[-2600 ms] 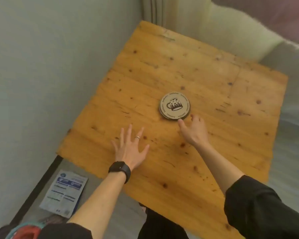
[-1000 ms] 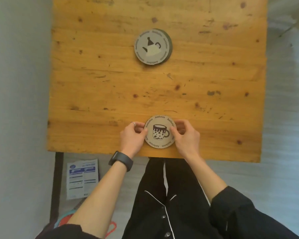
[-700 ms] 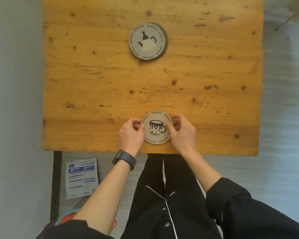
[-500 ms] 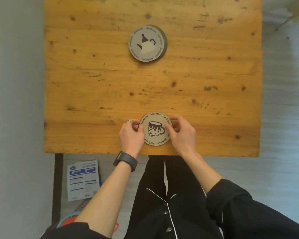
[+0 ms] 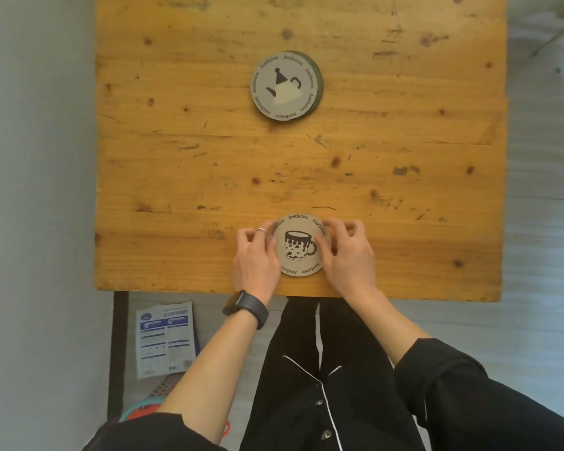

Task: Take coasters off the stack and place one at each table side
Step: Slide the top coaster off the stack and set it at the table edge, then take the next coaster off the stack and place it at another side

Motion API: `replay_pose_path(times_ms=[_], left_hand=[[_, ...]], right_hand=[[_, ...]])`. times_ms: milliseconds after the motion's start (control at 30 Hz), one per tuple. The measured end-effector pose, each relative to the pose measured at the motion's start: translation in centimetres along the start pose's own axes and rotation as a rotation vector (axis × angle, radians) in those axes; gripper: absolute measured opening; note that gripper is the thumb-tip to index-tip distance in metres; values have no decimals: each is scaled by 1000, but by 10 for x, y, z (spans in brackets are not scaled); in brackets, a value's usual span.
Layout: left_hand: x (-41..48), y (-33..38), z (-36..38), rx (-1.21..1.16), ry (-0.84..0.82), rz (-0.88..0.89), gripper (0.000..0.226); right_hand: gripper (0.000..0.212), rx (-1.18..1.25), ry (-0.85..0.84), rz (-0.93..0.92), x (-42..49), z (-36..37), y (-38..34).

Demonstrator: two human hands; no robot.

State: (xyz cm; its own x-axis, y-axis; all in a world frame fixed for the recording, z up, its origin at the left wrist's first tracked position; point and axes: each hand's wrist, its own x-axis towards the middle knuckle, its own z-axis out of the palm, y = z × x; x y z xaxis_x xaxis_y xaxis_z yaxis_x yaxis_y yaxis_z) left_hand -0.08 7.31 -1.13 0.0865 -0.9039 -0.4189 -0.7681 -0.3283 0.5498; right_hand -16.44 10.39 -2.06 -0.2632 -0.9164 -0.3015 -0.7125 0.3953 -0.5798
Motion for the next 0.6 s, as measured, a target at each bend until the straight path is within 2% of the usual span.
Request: replay_pose_path(times_ms=[100,200,300,400,500,600], left_hand=[[1,0,-5,222,-15,92,33],[26,5,-14,373,45,163,32],[75,21,-24,376,46,195,56],[122,30,-25,494,-30,228,77],[139,20,-16,578,-119,228,81],[142,12,-11,554,-128,212,80]], right_hand=[[18,-97,-55,-62,5,-6,-4],[20,-151,-118,0,28,-15,-16],[34,-53,-69,21,79,-24,-40],[53,-1,7,27,141,-29,-70],[69,-13,41,67,192,-28,-94],[78,-71,20,147,222,-24,-105]])
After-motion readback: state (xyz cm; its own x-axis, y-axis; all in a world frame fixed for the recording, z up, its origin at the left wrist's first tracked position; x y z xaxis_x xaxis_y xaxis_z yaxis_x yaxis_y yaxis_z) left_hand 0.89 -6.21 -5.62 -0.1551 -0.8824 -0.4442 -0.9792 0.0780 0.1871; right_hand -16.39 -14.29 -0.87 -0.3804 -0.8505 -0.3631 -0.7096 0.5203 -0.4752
